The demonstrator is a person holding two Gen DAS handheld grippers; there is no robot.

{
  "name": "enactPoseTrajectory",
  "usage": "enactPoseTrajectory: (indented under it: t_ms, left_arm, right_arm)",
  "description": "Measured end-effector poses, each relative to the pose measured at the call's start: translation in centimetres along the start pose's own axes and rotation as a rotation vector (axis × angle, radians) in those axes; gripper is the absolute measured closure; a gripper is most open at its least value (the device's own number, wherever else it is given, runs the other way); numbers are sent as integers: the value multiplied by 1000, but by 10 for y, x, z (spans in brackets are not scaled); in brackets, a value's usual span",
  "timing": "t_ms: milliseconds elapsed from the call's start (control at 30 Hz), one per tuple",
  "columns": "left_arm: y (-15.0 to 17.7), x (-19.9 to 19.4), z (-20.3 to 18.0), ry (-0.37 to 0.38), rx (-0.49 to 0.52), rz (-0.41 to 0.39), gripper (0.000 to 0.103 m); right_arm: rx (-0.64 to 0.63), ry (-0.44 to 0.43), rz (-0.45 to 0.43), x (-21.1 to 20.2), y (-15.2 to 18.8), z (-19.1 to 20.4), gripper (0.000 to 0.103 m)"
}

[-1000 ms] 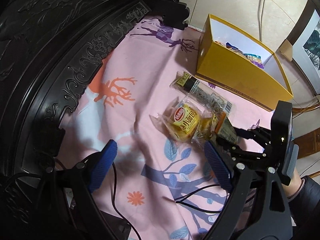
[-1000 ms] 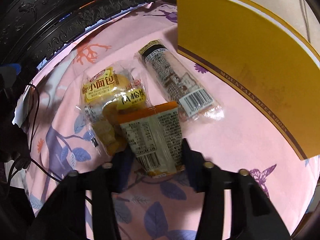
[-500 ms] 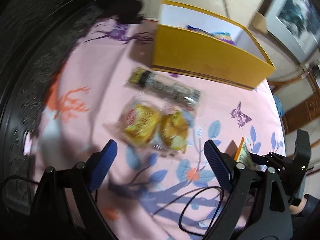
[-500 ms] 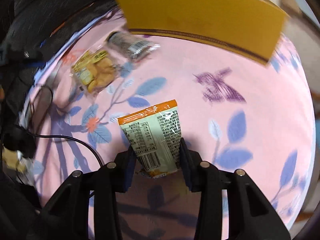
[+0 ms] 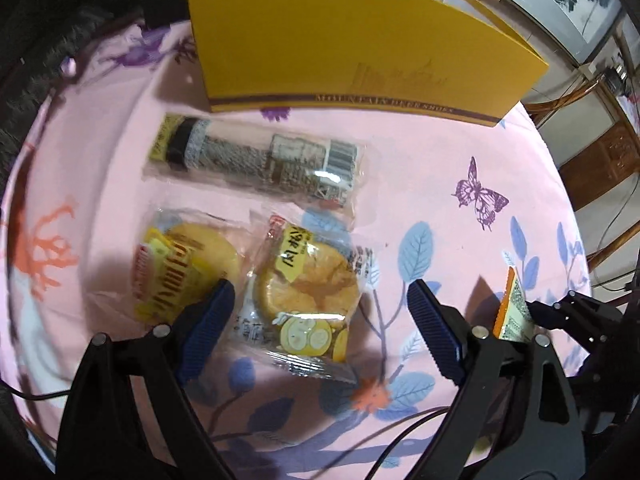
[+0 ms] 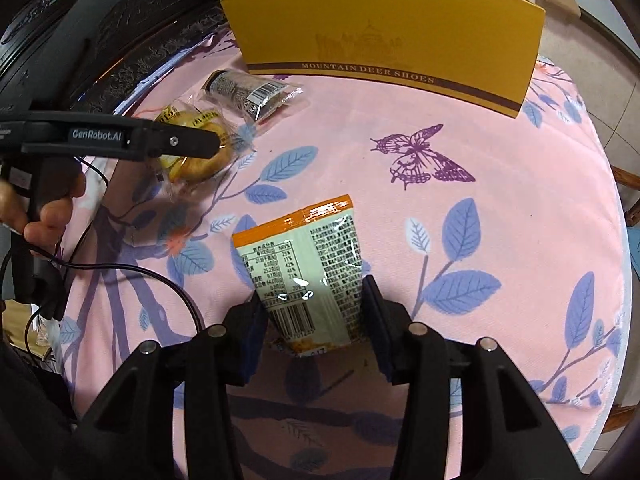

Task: Organize snacks
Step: 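Grasp the orange-topped snack bag with the right gripper while the left grasps the round bread bag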

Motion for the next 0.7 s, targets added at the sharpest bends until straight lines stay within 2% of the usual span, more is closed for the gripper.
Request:
enactPoseTrajectory:
  t_ms: [167, 233, 433, 533, 633, 700]
  left_arm:
    - [12, 19, -6, -57, 94, 42, 14]
    - [15, 23, -9, -86, 125, 33, 14]
    - [7, 24, -8, -91, 71, 21, 14]
    - [4, 27, -11, -131, 122, -15, 14]
    - [2, 25, -9, -126, 98, -24, 19]
    - [1, 22, -4, -129, 84, -31, 27]
  right_arm:
    - [2, -1, -12, -2, 1, 0, 56]
    - [6, -5, -15, -2, 2, -1, 56]
    - [10, -7, -15, -2, 2, -1, 56]
    - [5, -2, -13, -2, 2, 0, 55]
    - [8, -3, -12, -2, 2, 0, 56]
    - [6, 0, -11, -2, 2, 0, 56]
Point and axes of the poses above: each gripper's, at about its wrist camera, not at the fingertips, and x roughly the way its jaws point, z to its left, y to its underside, the point moved 6 cm from there along x, roughly the way its jaws point, and after that the axes turned 13 degrees about -x, right-handed, at the moved point
